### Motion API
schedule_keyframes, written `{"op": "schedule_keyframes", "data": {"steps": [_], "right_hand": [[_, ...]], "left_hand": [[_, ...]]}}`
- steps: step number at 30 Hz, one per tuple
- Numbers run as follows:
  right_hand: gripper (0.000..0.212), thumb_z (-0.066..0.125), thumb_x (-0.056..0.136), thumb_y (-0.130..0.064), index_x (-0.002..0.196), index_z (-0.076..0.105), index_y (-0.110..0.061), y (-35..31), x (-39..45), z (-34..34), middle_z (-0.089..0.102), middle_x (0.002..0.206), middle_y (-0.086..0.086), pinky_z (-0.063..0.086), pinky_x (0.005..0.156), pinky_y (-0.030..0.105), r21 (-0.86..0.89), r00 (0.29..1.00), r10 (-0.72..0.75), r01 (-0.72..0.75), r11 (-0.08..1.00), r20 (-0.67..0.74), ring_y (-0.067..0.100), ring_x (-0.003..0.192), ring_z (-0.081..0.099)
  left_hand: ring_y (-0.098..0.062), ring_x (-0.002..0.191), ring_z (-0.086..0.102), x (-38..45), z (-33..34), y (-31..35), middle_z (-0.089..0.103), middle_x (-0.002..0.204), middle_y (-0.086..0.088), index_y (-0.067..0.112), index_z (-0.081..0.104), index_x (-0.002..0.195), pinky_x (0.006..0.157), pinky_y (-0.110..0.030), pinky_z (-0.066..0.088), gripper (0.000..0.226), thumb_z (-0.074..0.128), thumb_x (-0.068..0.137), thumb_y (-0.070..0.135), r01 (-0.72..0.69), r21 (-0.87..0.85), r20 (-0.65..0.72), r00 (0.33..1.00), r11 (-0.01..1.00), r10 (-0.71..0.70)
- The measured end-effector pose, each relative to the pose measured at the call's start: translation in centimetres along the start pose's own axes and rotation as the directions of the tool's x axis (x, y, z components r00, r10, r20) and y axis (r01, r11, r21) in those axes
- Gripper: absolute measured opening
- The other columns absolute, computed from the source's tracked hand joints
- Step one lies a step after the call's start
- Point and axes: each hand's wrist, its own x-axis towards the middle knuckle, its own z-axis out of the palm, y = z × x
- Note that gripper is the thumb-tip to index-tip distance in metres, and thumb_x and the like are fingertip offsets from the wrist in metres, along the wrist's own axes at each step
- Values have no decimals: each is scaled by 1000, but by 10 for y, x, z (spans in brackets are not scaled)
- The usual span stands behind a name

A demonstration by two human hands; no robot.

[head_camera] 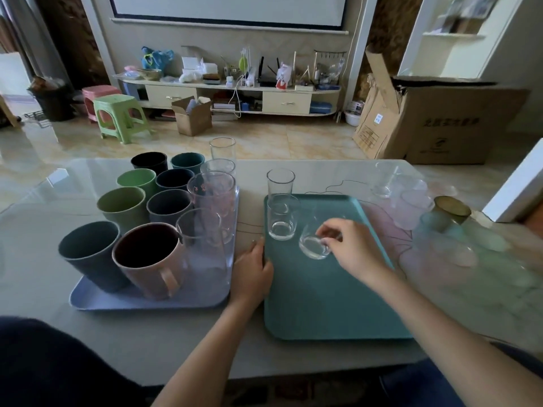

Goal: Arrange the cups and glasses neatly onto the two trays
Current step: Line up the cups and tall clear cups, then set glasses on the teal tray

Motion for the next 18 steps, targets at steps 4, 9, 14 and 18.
{"op": "schedule_keyframes", "data": {"steps": [4,9,14,18], "right_hand": [[11,71,79,-12,83,70,-22,-17,-2,16,71,79,-8,54,74,32,-17,996,-48,49,999,80,12,74,62],[11,66,82,-14,86,69,-24,-29,0,25,71,84,-4,53,74,33,-86,987,-75,87,992,144,17,77,62],[21,60,84,-8,90,67,-27,-37,-8,37,71,89,-5,53,76,33,-178,969,-82,126,976,235,14,84,64],[19,58,85,-8,88,66,-25,-35,-9,38,69,92,-5,53,76,35,-181,967,-82,128,975,240,17,87,63]], "left_hand": [[-29,93,61,-4,1,-4,66,103,-9,18,56,113,75,-39,48,33,44,84,9,-48,-12,-8,999,999,48],[-29,100,60,-2,3,-7,65,113,-9,15,55,120,82,-40,49,39,40,85,13,-44,-1,-18,999,999,43],[-30,107,57,-3,2,-5,63,119,-11,10,57,119,85,-35,45,34,44,87,6,-65,18,-35,997,998,65],[-28,111,56,-1,5,-9,61,124,-10,11,54,125,91,-35,46,39,42,88,8,-61,27,-26,998,998,62]]}}
